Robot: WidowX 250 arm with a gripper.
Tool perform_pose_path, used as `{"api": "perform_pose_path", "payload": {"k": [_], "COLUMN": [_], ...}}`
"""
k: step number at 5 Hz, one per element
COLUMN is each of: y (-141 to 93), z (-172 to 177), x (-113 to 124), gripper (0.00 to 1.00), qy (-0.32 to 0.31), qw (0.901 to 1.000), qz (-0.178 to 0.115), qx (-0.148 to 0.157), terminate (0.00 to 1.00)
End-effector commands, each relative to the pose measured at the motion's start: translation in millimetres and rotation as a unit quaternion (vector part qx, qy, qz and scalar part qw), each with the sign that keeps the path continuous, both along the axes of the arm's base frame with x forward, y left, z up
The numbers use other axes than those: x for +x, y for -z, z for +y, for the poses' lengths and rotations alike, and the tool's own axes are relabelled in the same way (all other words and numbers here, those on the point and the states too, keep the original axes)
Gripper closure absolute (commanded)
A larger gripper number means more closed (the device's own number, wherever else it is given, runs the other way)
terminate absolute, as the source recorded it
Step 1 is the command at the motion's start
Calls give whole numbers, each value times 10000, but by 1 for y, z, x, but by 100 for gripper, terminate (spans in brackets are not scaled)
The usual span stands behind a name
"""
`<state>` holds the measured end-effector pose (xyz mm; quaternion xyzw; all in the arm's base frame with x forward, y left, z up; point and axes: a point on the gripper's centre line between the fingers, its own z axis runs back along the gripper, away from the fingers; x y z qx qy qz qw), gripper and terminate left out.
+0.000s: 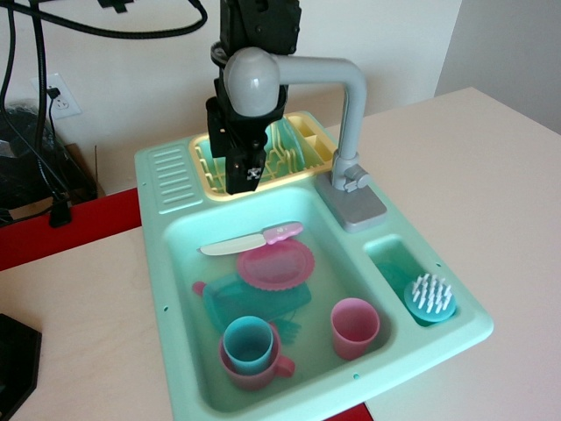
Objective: Turn faucet front to right
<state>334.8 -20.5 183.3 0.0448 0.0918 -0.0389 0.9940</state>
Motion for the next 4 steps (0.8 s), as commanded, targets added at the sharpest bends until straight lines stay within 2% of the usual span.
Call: {"api": "perform_pose_path", "payload": {"k": [1, 2, 3, 4], "y": [-21, -21, -21, -26], "z": [-70, -53, -27, 5], "x": [-8, -8, -12, -19], "gripper": [0, 0, 0, 0], "qy": [1143, 922, 358, -441], "qw": [9928, 9948, 9976, 9958], "qz": [-368, -404, -539, -660], "qx": [22, 133, 236, 457], "terminate": [0, 0, 0, 0]}}
